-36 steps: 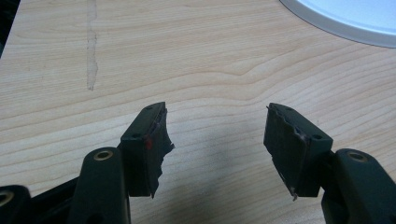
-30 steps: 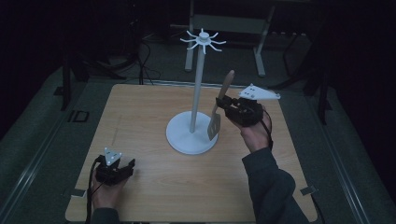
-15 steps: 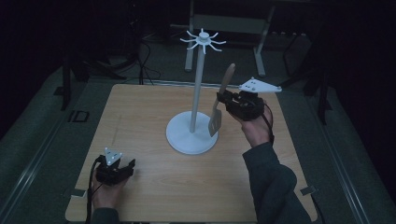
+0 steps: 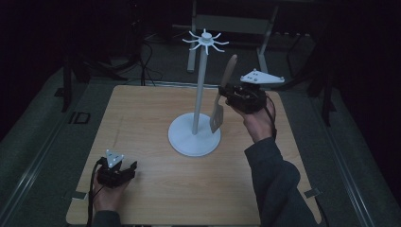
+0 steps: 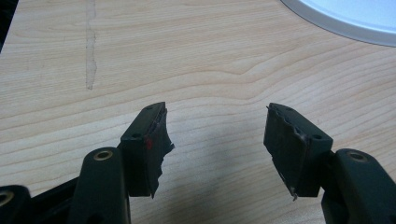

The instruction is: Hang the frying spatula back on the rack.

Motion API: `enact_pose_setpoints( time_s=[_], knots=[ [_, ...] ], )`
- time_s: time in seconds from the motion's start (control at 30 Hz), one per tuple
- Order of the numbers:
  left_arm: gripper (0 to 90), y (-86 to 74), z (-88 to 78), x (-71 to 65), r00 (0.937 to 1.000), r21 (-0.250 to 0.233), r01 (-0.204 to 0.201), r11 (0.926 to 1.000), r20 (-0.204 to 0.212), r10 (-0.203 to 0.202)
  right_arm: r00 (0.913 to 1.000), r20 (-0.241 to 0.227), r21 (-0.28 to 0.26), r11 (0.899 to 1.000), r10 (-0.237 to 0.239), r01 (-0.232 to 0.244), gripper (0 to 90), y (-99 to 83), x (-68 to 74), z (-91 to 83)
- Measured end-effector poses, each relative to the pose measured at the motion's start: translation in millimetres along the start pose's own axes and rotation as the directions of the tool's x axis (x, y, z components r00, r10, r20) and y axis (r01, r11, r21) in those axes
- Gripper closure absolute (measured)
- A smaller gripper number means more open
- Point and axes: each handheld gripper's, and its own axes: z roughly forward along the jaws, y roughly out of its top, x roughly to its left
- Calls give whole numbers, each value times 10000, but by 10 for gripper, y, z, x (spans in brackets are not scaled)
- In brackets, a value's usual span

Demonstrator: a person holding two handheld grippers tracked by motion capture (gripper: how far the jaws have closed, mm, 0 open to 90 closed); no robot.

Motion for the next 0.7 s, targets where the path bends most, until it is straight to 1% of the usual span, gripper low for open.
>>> enact_pose_setpoints(
  time_s=[0.3,0.43,0.57,0.7],
  knots=[
    [398,2,-9,7,10000,-21,18,10000,6,-18,9999,62,227,9996,-139,138,756,96,25,77],
    [398,2,-6,5,10000,-27,8,10000,9,-8,9998,-57,273,9994,-212,214,757,135,33,108],
    [398,2,-8,6,10000,-31,20,10000,2,-20,9995,-22,387,9987,-326,327,756,173,55,149],
    [398,2,-10,9,10000,-54,10,10000,-2,-10,9996,-11,446,9986,-281,281,756,201,61,184]
  ],
)
